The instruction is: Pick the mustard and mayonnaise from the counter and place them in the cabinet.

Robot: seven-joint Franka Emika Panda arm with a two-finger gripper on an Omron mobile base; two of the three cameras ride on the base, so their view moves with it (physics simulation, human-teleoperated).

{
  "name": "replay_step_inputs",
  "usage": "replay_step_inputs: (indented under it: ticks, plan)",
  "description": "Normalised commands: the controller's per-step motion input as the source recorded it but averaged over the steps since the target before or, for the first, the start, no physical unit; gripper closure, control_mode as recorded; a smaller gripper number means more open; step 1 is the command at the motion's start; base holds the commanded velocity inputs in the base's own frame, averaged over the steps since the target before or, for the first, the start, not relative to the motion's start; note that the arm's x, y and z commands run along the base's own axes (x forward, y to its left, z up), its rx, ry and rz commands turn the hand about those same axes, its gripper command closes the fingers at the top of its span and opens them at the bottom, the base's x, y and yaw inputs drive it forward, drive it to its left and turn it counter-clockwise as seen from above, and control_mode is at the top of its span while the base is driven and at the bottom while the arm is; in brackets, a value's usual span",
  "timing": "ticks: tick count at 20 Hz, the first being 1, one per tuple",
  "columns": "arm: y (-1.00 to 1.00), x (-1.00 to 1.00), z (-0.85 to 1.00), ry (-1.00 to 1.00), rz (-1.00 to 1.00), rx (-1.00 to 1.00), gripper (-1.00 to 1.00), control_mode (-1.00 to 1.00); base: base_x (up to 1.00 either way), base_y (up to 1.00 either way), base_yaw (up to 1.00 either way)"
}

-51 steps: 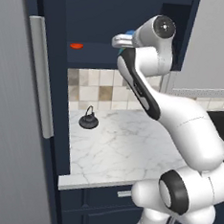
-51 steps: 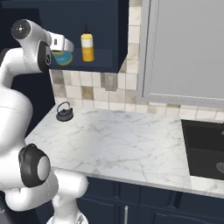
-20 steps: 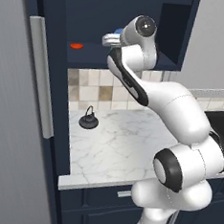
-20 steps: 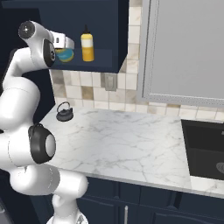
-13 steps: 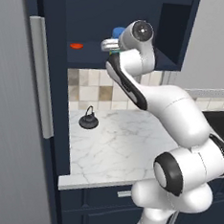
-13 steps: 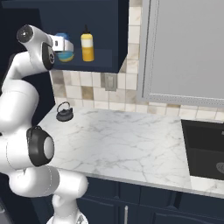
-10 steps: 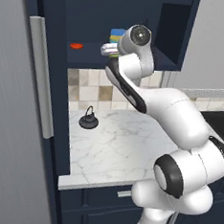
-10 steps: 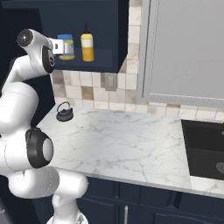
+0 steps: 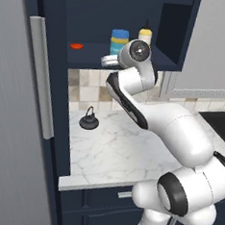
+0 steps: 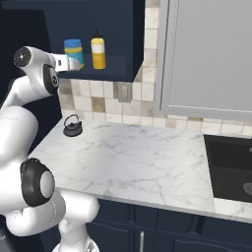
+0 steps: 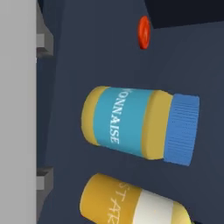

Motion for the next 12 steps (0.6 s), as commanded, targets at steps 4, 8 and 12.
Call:
replay_step_inputs:
  ticks: [4, 8, 12]
  plan:
    - [0.0, -0.76, 0.0, -0.09, 0.0, 0.0, -1.0, -1.0, 0.0, 0.0, 0.0]
    - [0.0, -0.7, -0.1, -0.03, 0.0, 0.0, -1.0, -1.0, 0.0, 0.0, 0.0]
    - [-0.02, -0.6, -0.33, 0.0, 0.0, 0.0, -1.0, -1.0, 0.0, 0.0, 0.0]
